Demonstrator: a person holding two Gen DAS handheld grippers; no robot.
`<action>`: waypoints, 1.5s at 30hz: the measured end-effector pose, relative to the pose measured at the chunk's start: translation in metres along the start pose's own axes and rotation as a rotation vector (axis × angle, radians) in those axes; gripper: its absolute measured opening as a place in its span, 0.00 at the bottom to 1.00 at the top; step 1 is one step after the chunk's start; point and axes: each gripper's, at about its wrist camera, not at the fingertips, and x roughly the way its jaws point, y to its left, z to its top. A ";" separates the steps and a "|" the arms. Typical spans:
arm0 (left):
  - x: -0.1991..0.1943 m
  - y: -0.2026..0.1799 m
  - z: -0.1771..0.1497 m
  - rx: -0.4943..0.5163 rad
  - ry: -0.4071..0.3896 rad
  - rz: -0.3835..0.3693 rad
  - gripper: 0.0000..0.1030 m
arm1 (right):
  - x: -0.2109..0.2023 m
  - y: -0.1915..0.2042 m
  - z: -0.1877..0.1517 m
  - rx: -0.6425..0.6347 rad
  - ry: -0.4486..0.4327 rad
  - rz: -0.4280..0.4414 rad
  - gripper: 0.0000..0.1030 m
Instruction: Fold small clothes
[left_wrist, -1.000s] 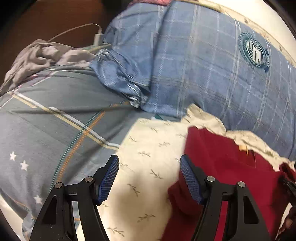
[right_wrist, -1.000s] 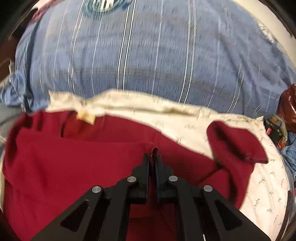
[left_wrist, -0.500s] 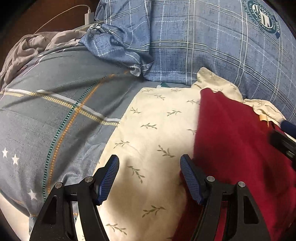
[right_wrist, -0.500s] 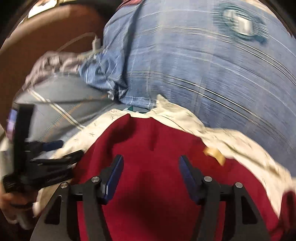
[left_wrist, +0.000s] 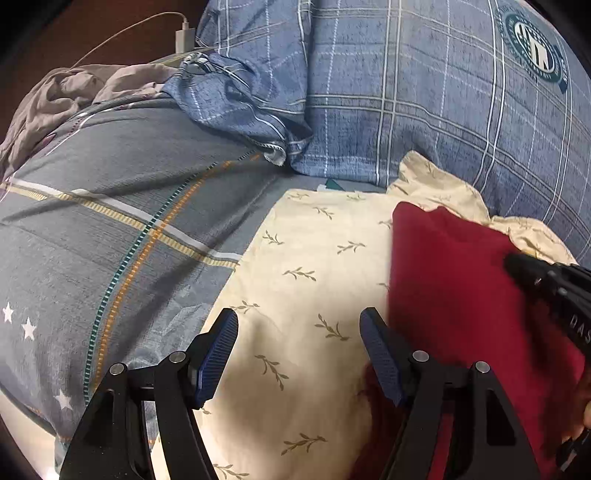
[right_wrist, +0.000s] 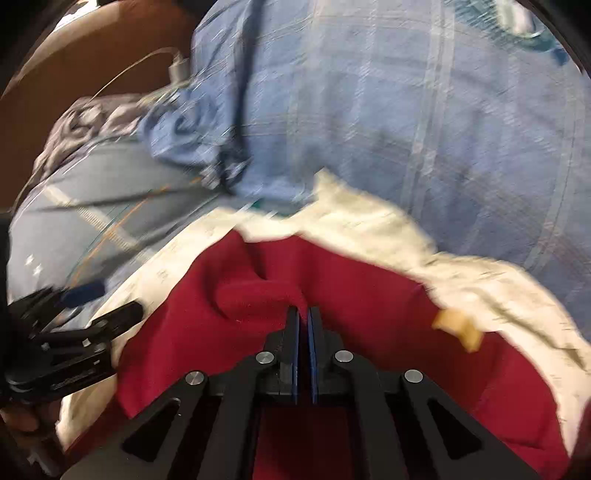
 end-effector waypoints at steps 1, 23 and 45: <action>-0.001 0.001 0.000 -0.009 -0.005 -0.002 0.66 | 0.003 -0.001 -0.001 0.007 0.009 -0.028 0.03; -0.021 -0.005 0.001 0.003 -0.065 -0.074 0.66 | -0.017 0.034 -0.057 0.048 0.067 0.062 0.44; 0.005 -0.029 -0.008 0.073 0.022 -0.008 0.66 | -0.104 -0.162 -0.116 0.474 -0.020 -0.386 0.02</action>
